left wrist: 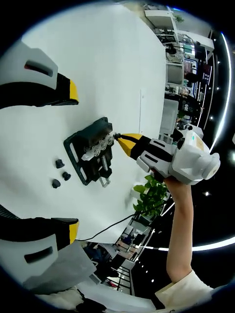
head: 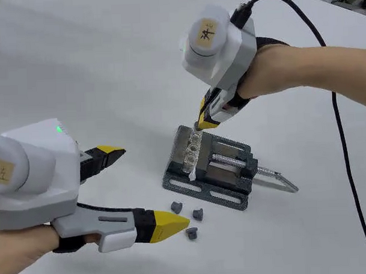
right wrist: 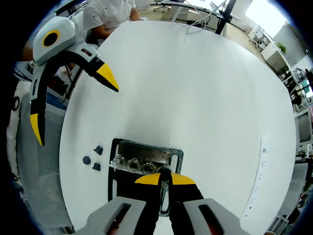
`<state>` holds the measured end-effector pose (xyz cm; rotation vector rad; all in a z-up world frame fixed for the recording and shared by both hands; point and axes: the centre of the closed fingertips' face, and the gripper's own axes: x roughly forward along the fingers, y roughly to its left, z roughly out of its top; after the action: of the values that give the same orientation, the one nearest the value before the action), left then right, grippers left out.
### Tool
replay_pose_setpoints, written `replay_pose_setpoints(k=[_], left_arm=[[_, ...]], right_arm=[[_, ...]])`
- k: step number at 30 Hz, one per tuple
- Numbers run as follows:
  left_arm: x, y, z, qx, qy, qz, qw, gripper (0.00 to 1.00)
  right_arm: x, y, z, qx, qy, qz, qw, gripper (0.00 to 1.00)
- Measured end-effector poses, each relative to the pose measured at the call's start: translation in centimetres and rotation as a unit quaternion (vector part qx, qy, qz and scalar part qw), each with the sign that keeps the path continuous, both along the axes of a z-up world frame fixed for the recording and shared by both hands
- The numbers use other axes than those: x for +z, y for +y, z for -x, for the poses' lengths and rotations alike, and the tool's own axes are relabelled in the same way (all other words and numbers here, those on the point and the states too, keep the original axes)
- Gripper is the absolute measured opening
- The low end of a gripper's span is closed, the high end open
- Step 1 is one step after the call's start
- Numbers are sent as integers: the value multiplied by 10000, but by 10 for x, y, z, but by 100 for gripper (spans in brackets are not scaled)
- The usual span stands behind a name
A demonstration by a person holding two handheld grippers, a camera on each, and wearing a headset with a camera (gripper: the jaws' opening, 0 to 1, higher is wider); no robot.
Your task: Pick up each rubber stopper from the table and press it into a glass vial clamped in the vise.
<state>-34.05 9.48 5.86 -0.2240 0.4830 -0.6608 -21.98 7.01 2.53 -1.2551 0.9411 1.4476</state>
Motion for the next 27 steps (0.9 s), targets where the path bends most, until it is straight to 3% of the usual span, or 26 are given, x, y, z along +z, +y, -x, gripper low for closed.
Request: replay_pose_setpoints(k=[12,15,17,19,24,27], left_arm=[[-2,2,4,20,26,-7,10000,95],[-2,2,4,13,24,-9,10000,95],[-1,2,3,4,22,-12,10000,95],[0,3,2,12,16,-18,10000,95],[2,4,1,1,15,-34,10000,95],[2,6,1,9,5,-31,10000,95]], right_arm=[[3,0,1,-107,54,-302,9995,0],[5,1,-3,-145,-6,-359,9992,5],[6,2,0,-281,176,-448,9984,7],[6,2,-4,-269,153,-505,9982,9],[6,0,-3,-244,200,-493,9983,17],[6,-3,-2,-197,205,-439,9986,16]])
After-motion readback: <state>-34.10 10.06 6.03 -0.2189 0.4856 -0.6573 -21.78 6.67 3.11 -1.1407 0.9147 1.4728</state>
